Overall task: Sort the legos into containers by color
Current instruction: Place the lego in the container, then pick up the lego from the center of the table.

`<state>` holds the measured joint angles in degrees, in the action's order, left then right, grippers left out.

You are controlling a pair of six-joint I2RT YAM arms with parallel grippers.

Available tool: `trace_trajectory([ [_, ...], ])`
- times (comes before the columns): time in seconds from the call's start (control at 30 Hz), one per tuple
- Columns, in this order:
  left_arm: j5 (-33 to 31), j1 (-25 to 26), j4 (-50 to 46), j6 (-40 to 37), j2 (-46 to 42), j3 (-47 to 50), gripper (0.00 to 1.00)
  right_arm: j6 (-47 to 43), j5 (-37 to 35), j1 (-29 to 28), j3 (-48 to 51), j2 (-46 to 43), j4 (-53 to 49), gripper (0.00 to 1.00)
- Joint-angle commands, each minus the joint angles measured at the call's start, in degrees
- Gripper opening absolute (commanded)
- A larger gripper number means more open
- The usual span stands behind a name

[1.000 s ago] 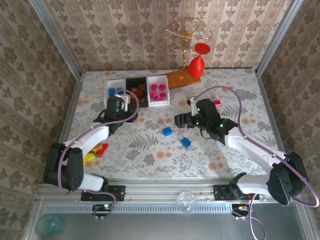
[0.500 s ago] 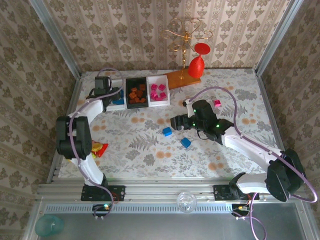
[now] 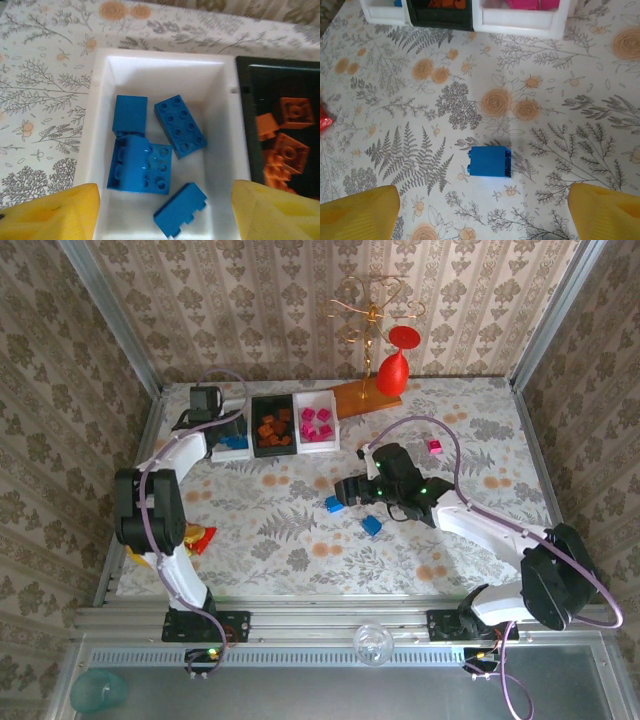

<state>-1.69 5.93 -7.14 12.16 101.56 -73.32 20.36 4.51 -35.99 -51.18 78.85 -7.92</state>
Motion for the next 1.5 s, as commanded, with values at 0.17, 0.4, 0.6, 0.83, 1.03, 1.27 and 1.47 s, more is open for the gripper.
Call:
trace_trajectory([
  [0.17,13.98,1.16,9.75,7.87,-19.15,16.92,0.73,0.9,-2.73,-1.78,-3.77,4.92,-0.61,0.89],
  [0.4,16.37,6.63,11.16,9.64,-32.83,29.66,0.78,0.51,-3.63,-2.68,-6.61,7.26,-2.25,0.89],
  [0.6,15.97,9.56,3.92,8.1,-40.78,34.94,0.83,0.92,-3.92,-3.24,-6.11,7.65,-3.42,0.9],
  [0.83,19.77,13.25,8.89,7.53,-44.32,42.91,0.84,-0.61,-6.0,-5.53,-9.16,11.57,-9.33,0.9],
  [1.03,23.07,14.57,12.79,6.3,-45.15,45.21,0.84,-1.83,-7.71,-6.85,-14.57,18.34,-14.75,0.9],
  [1.27,15.86,14.98,8.61,4.9,-49.75,46.69,0.84,-2.68,-11.19,-7.09,-21.72,28.01,-18.44,0.85],
  [1.47,14.4,14.96,8.36,4.89,-51.55,47.3,0.84,-3.3,-11.51,-7.1,-25.97,34.18,-20.4,0.76],
])
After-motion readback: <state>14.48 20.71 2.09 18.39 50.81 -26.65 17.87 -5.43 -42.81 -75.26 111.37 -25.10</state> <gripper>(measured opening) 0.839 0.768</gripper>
